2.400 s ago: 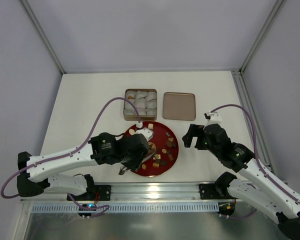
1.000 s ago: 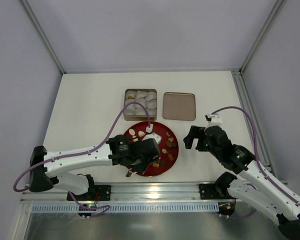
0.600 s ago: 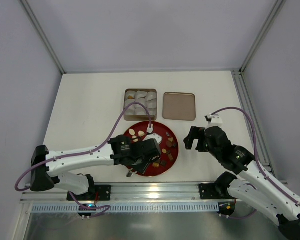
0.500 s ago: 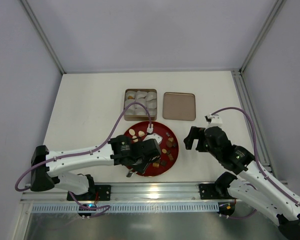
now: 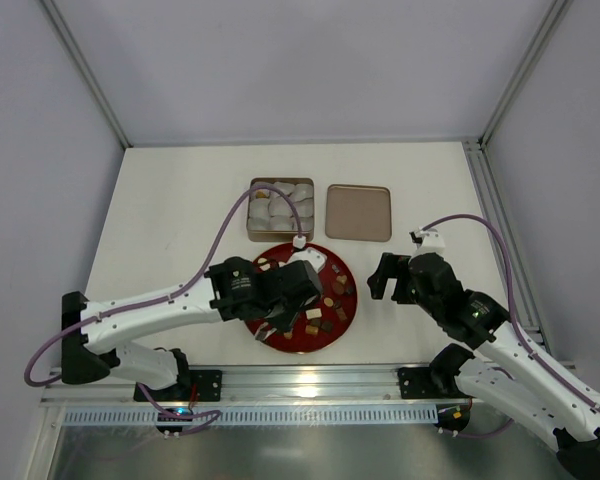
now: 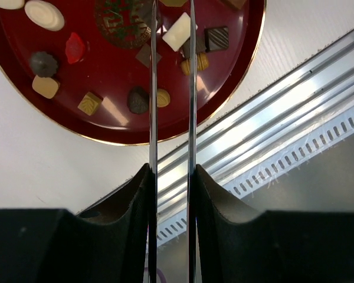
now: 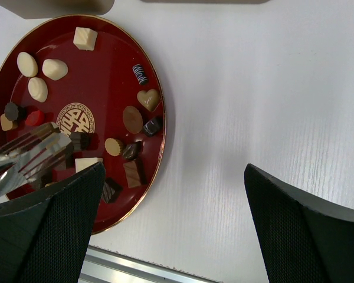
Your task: Pack the chocolate
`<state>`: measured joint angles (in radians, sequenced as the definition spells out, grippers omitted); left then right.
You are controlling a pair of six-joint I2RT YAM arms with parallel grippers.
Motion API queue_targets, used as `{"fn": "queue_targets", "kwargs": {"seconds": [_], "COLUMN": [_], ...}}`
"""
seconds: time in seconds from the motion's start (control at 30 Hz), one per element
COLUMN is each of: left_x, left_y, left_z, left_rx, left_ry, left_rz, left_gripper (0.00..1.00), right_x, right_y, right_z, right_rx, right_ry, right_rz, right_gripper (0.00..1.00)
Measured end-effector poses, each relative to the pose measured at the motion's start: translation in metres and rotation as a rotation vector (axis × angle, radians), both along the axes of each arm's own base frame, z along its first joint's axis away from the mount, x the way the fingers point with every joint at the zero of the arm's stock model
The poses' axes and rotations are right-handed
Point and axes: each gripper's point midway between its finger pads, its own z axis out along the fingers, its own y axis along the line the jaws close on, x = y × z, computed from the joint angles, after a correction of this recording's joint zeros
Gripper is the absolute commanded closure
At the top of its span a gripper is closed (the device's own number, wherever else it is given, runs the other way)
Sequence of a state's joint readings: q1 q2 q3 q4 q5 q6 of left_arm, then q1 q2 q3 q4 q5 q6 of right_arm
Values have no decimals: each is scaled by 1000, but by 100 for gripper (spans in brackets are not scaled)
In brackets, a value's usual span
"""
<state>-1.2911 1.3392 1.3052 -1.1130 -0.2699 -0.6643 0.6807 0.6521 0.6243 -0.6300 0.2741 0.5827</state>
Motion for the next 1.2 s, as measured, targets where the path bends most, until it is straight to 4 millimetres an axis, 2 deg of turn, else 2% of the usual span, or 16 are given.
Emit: {"fn": "queue_targets", "kwargs": {"seconds": [0.13,0.27,0.43,0.53,0.7,0.8,0.87,1.0,1.2], "left_x": [19,51,110,151,216,252,268,292,314], "left_y": [4,8,17,26,38,42,42,48,46], "left_z": [10,27,54,58,42,24,12,-9,-16], "left_rx": [-12,-40,-96,-103,-60,-24,-6,32,42], "left_ry": [-19,-52,-112,-144,-162,-158,-154,-135,-140], "left_rz": [46,119,244,329,434,476,488,506,508], "left_gripper": [72,72,72,73,74,75,75,75,74], "right_x": [0,0,0,0,0,-1,-1,-2,-2], "right_y": [0,0,0,1,3,4,5,5,6], "right_z": [0,0,0,0,-1,-3,-4,-4,-4], "right_rx": [0,0,-2,1,2,-3,-2,0,3], "right_ry": [0,0,2,3,13,24,27,30,31], "right_rz": [0,1,1,4,12,16,19,23,26], "right_gripper": [0,0,0,0,0,0,0,0,0]}}
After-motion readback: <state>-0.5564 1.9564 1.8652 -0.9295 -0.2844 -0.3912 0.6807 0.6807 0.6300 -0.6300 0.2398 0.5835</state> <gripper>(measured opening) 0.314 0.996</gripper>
